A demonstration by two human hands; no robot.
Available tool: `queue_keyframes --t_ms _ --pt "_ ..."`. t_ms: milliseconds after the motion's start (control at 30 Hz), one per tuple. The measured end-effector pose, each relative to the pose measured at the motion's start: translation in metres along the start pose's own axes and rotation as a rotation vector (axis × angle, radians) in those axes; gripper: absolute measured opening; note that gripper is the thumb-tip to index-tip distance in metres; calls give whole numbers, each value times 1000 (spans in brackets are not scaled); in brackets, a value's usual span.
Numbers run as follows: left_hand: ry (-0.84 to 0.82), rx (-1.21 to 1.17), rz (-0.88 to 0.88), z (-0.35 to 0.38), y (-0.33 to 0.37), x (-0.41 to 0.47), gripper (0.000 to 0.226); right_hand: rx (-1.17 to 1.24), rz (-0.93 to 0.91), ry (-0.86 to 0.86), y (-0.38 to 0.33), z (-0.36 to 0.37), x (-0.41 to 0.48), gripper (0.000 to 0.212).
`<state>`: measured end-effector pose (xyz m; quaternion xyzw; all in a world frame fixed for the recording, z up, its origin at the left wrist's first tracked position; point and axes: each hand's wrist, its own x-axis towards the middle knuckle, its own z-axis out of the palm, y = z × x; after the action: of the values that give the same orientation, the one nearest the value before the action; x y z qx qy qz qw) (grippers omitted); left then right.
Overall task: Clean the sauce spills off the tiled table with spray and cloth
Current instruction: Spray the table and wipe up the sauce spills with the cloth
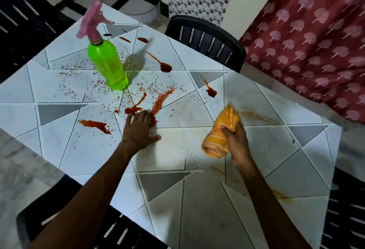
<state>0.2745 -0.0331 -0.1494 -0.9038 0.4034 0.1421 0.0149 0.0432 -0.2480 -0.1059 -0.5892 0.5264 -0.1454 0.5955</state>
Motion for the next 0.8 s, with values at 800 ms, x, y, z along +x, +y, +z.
queue_keyframes --t_ms 800 --pt "151 -362 28 1 31 11 74 171 -70 -153 -67 95 42 41"
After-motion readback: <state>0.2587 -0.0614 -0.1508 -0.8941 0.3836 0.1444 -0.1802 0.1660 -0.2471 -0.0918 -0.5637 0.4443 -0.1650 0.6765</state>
